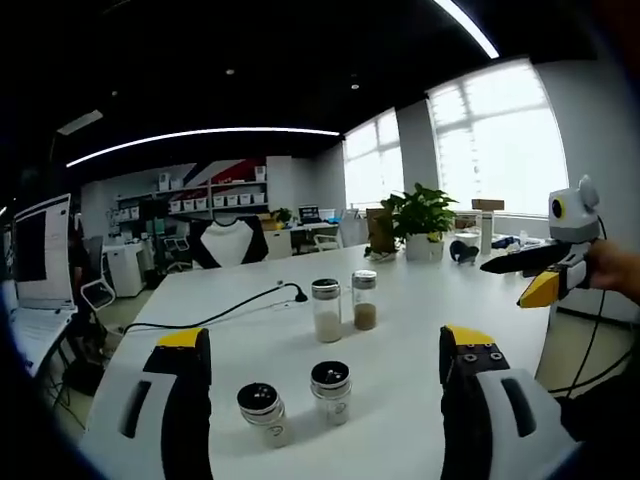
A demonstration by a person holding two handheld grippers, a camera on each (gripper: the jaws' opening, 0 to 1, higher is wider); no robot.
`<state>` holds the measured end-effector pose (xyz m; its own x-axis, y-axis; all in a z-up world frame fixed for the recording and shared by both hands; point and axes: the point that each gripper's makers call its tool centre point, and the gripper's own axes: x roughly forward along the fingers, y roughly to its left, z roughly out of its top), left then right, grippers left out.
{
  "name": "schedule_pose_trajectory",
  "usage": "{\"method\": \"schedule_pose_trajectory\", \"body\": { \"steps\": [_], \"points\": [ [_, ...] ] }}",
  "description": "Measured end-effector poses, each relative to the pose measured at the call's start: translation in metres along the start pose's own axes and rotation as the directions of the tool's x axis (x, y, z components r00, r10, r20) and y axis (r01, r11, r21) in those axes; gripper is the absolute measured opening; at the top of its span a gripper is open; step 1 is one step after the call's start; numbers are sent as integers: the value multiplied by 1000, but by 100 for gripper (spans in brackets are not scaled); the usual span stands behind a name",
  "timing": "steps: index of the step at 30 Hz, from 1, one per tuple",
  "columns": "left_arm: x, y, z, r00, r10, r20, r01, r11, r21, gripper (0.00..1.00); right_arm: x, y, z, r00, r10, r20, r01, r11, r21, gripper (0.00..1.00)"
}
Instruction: Rotate the seasoning bottle until the label or dispensing opening points toward the visible target arrow and the bottle remains upright within the marked orientation range
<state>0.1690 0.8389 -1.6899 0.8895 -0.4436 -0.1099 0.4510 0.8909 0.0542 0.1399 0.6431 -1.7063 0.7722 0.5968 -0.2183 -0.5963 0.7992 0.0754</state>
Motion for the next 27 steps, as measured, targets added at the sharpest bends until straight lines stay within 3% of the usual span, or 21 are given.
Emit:
{"method": "schedule_pose_trajectory", "body": {
  "steps": [7,10,16,24,27],
  "points": [
    [-2,1,-5,999,-3,-39,5,999,52,100,10,-14,9,1000,13,-10,-13,998,-56,89],
    [-6,5,-6,999,-1,-39,2,999,34,100,15,-15,14,1000,16,-3,-16,998,-61,88],
    [-12,13,-5,999,19,-45,-18,999,39,100,31,-9,17,996,90,-12,-90,994,-60,86],
    [-17,23,1,998,51,-23,-51,999,12,100,57,-13,25,993,114,-22,-116,988,-98,82],
    [-16,24,1,999,50,-22,-49,999,8,100,68,-14,33,991,134,17,-132,986,-100,81]
  ]
}}
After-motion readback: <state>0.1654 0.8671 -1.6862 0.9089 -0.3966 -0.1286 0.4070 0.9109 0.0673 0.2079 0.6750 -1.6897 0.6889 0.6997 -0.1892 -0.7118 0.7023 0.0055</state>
